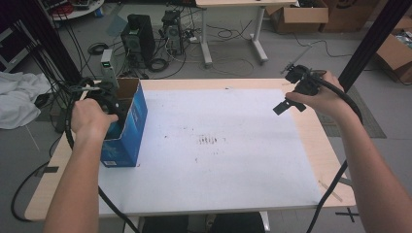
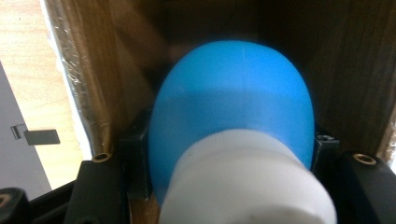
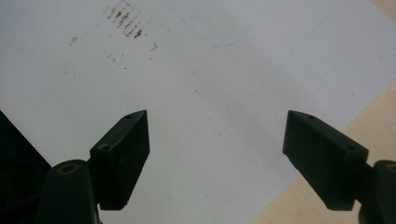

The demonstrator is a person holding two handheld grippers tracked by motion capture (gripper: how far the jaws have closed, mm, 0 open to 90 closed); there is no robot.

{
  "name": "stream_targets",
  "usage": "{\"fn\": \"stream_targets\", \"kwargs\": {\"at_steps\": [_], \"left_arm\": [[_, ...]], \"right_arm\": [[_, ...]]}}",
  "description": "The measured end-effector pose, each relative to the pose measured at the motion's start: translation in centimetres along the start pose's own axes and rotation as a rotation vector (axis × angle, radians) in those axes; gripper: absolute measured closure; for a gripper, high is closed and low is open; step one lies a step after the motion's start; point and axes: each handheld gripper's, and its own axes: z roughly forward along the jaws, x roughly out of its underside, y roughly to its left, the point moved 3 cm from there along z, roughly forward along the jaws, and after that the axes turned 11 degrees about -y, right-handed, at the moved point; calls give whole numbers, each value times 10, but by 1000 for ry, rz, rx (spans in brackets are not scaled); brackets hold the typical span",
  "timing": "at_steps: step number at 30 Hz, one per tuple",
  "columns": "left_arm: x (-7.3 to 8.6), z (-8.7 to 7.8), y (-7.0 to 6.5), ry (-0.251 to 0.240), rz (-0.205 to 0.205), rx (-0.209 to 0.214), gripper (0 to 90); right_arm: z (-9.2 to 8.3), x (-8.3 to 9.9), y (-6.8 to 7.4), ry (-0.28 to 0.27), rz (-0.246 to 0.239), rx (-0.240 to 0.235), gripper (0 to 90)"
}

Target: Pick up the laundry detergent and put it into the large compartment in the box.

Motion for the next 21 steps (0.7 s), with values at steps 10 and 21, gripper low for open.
{"fn": "stream_targets", "kwargs": {"at_steps": [10,21], "left_arm": [[0,1,0,4,8,3,376],[-1,2,0,10,9,4,374]], "right_arm": [[-2,0,1,-1,2,1,228],[0,-1,0,3,6,-1,228]]}}
